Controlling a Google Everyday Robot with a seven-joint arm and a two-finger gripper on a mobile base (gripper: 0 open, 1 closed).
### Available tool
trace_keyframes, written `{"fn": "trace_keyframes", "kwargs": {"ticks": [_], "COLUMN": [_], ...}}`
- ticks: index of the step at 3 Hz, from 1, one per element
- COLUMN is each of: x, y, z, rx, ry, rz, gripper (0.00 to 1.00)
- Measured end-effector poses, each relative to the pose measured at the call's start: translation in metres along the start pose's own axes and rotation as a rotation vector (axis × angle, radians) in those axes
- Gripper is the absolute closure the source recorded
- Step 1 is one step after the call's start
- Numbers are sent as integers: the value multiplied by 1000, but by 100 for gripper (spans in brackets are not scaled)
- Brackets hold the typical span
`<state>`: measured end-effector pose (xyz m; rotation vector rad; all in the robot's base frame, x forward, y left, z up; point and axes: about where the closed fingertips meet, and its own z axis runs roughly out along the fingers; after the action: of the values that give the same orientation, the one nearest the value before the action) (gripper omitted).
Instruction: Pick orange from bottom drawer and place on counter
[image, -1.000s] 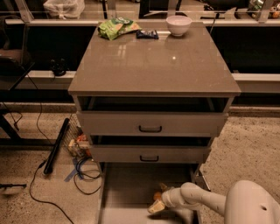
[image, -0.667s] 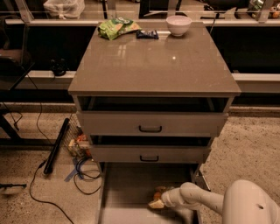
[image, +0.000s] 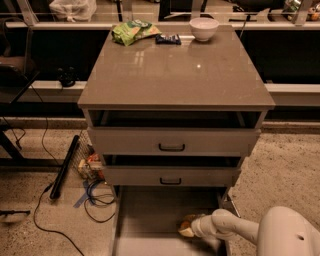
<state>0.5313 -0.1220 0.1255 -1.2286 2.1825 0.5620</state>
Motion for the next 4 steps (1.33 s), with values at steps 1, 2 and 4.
{"fn": "trace_keyframes", "kwargs": {"ticks": [1,2,4], "x": [-11,-26,-47], "y": [-5,-21,-17], "z": [-38,-105,-183], "rx": [-2,29,-16], "ry": [-68,-221,-408], "rz": [-40,-83,-163], "gripper": [100,100,100]}}
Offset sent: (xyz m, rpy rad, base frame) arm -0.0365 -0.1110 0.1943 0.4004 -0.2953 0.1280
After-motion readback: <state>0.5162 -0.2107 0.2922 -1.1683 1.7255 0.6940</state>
